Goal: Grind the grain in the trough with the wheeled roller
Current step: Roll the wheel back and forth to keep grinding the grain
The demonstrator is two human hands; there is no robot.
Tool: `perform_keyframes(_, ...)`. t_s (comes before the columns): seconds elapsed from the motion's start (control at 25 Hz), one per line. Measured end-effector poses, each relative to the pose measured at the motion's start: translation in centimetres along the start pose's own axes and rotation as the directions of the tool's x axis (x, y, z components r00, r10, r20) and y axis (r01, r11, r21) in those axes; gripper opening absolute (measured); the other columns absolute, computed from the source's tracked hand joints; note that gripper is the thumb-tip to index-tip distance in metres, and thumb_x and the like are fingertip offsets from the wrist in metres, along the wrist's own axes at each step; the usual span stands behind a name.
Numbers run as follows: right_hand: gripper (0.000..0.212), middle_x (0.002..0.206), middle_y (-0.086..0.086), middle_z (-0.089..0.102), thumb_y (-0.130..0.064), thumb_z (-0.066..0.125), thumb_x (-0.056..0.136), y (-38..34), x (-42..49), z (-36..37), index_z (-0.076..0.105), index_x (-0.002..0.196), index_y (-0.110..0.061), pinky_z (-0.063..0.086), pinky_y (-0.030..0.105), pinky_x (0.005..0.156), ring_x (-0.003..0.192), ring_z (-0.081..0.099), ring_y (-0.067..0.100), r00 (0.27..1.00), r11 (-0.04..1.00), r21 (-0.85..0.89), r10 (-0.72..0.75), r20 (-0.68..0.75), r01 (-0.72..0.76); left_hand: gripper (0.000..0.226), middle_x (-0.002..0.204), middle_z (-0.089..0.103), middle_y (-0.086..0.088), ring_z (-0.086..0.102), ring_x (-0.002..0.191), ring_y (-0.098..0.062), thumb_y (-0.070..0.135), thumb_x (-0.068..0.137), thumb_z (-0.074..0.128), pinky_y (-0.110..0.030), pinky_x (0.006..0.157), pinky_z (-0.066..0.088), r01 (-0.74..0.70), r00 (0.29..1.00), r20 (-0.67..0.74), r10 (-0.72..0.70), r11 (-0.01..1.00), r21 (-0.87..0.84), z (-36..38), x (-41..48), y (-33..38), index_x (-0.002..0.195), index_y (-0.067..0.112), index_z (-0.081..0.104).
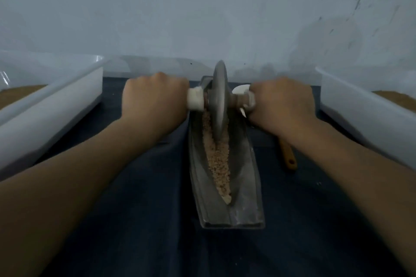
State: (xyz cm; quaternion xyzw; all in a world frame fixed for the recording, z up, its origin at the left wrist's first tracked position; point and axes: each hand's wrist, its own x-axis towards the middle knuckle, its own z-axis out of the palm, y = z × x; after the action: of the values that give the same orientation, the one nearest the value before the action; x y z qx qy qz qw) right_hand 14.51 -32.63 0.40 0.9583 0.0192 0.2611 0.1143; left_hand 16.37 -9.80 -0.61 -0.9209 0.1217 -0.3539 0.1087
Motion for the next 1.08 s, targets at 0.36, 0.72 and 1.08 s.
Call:
perform_keyframes(0.36, 0.027, 0.061, -0.009, 0.04, -0.045, 0.058, 0.077, 0.9, -5.3, -3.6, 0.041, 0.062, -0.031, 0.02, 0.024, 0.046, 0.05, 0.032, 0.01, 0.996, 0.994, 0.08, -0.081, 0.041, 0.078, 0.026, 0.057, 0.028, 0.008, 0.03, 0.045, -0.018, 0.041, 0.078, 0.064, -0.026, 0.048, 0.023, -0.123, 0.992, 0.013, 0.124, 0.992, -0.028, -3.9, -3.9, -1.1, 0.07, 0.03, 0.042)
perform_keyframes(0.72, 0.02, 0.056, -0.007, 0.047, -0.042, 0.056, 0.068, 0.4, -2.0, -0.8, 0.048, 0.058, -0.027, 0.026, 0.022, 0.047, 0.05, 0.043, 0.015, 1.0, 0.999, 0.046, -0.01, 0.007, 0.01, 0.016, 0.058, 0.029, 0.006, 0.038, 0.049, -0.023, 0.034, 0.081, 0.061, -0.028, 0.05, 0.021, -0.057, 0.998, 0.027, 0.055, 0.997, 0.057, -1.1, -1.0, -0.3, 0.07, 0.027, 0.05)
perform_keyframes(1.08, 0.03, 0.062, -0.007, 0.043, -0.043, 0.062, 0.079, 0.6, -3.7, -2.4, 0.041, 0.063, -0.029, 0.022, 0.025, 0.046, 0.051, 0.037, 0.013, 0.998, 0.998, 0.035, -0.062, 0.026, 0.061, 0.017, 0.063, 0.04, 0.006, 0.04, 0.051, -0.02, 0.038, 0.083, 0.059, -0.031, 0.052, 0.029, -0.05, 0.995, 0.078, 0.055, 0.997, -0.063, -2.9, -2.6, -0.5, 0.076, 0.028, 0.047)
